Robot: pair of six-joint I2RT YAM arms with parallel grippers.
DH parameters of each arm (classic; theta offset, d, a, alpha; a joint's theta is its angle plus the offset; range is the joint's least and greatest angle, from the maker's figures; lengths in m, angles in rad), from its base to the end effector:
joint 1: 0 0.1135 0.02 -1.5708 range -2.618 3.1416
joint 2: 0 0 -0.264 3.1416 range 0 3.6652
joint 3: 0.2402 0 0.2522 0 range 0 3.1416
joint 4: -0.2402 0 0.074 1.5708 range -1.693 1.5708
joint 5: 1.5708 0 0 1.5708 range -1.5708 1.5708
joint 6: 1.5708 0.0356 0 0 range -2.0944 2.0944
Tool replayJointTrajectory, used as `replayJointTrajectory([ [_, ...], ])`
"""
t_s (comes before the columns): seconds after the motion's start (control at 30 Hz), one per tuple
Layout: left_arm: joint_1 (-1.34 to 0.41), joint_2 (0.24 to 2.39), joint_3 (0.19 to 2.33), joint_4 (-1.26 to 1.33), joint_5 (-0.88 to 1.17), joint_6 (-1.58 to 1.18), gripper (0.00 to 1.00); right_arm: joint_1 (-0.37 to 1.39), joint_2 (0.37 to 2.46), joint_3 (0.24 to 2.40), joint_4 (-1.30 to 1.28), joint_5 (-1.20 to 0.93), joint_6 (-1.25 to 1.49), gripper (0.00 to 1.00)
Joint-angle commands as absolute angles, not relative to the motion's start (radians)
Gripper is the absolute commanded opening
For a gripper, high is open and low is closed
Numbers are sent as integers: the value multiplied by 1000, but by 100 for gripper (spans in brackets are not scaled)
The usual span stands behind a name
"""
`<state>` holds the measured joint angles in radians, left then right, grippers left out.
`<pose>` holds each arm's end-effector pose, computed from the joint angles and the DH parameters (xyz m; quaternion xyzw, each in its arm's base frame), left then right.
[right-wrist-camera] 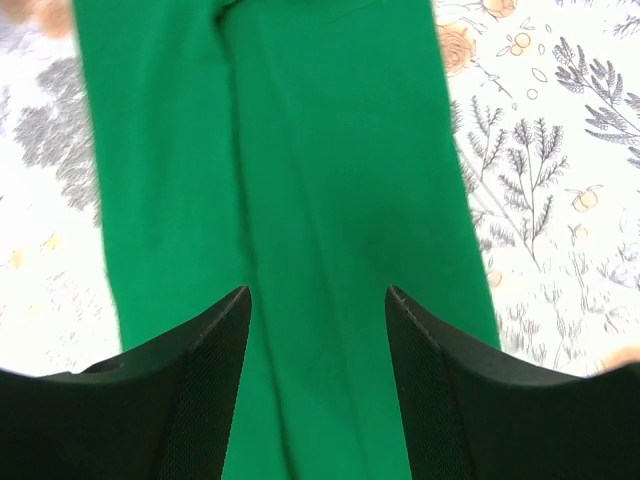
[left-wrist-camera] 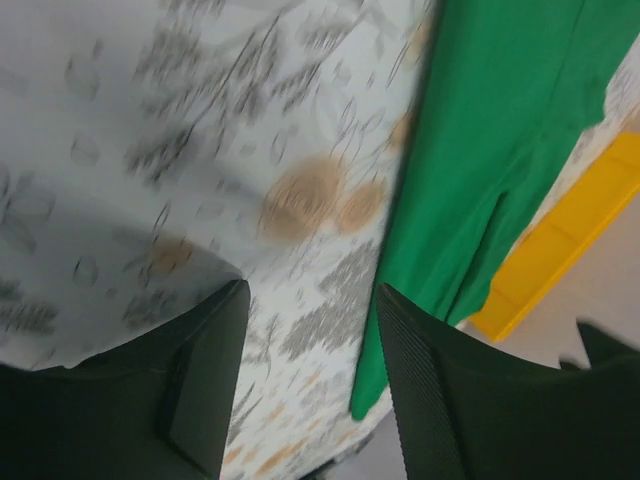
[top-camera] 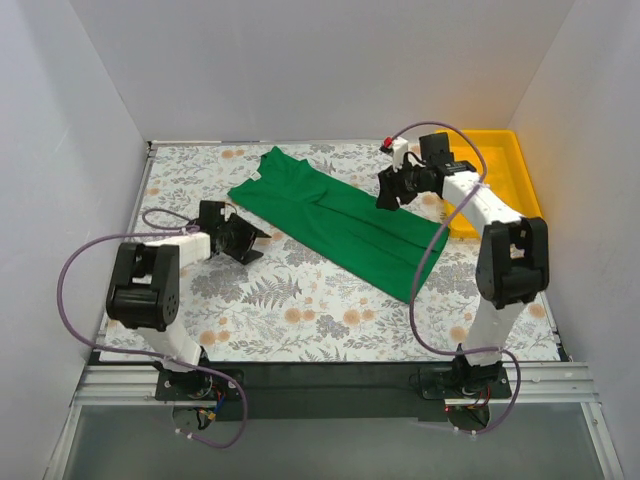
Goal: Fold and stack the t-shirts
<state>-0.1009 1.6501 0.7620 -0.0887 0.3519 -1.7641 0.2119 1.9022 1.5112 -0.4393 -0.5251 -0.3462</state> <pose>0.2994 -0.0426 0.1354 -0.6612 0.6721 -0.3311 0.0373 0.4127 0.1070 0.2479 -0.3383 0.8396 0.2180 0.3649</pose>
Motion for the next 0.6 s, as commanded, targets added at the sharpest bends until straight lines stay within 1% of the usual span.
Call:
replayJointTrajectory([
  [0.0,-118,1755,894,-166,165,-1861,51,213,1694,1351,-402,-519,-428,63],
  [0.03,-120,1782,950,-187,140,-1871,49,215,1653,1309,-343,-512,-423,63],
  [0.1,-120,1874,1024,-259,106,-1862,48,213,1542,1238,-290,-488,-410,63],
  [0.17,-120,1974,1142,-332,80,-1855,47,212,1482,1165,-236,-491,-405,63],
  [0.2,-120,2003,1181,-359,75,-1841,44,212,1433,1143,-218,-502,-397,63],
  [0.27,-120,2068,1267,-408,57,-1830,32,210,1396,1092,-175,-509,-393,63],
  [0.3,-118,2081,1294,-425,40,-1825,23,207,1378,1085,-170,-512,-394,63],
  [0.33,-118,2103,1311,-440,26,-1806,11,203,1370,1071,-167,-517,-394,63],
  [0.43,-109,2128,1370,-485,12,-1754,0,187,1359,1057,-160,-546,-393,63],
  [0.47,-101,2125,1379,-503,-18,-1741,0,184,1358,1052,-160,-551,-391,63],
  [0.57,-48,2094,1371,-500,-14,-1660,0,179,1355,1045,-158,-571,-393,63],
])
